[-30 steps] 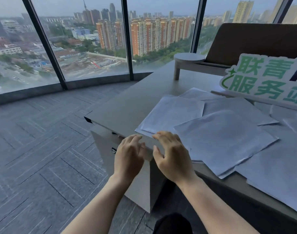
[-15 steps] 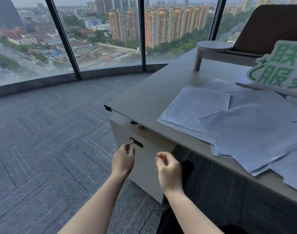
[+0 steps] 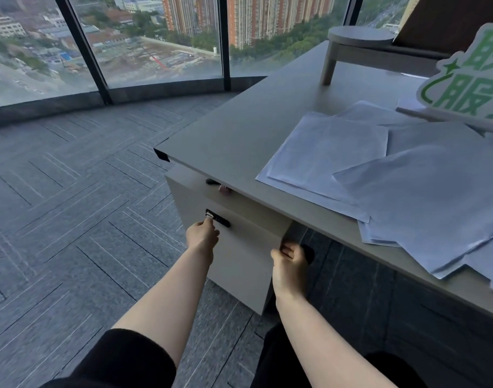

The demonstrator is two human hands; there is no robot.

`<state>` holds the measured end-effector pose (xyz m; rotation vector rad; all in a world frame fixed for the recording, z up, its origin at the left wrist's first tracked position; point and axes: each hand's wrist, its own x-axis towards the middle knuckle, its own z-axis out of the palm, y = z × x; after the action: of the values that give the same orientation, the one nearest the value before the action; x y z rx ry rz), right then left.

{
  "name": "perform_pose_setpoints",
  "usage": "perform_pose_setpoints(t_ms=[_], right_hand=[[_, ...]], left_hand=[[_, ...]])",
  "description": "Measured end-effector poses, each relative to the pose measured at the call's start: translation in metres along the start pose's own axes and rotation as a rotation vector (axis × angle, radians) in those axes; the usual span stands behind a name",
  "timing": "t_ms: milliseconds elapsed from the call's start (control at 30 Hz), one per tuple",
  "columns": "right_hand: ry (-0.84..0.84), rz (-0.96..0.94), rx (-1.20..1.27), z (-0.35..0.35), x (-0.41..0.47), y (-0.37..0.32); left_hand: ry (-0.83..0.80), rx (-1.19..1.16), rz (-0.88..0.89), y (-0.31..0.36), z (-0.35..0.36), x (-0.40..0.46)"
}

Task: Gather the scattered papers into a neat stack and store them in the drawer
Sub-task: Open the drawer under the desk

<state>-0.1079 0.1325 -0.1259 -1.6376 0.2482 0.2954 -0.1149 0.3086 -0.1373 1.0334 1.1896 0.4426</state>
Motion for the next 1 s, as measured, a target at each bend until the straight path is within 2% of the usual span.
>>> perform_pose_setpoints(t_ms=[200,533,667,1000], right_hand=[[0.025,-0.06,-0.036,0.001,0.008,0.0],[0.034,-0.108,-0.079,0.0,0.015,0.005],[0.039,-0.12,-0.089,0.001,0.018,0.007],[-0.102,-0.141,-0.22,-0.013,0.014,0.006]], left_hand=[[0.006,-0.068,-0.053,0.003,0.007,0.015],[-0.043,0.005,-0.1,0.0,0.008,0.033],[-0.056,-0.048,-0.095,0.0,0.007,0.033],[-0.063,-0.094,-0.103,-0.001,-0.002,0.027]])
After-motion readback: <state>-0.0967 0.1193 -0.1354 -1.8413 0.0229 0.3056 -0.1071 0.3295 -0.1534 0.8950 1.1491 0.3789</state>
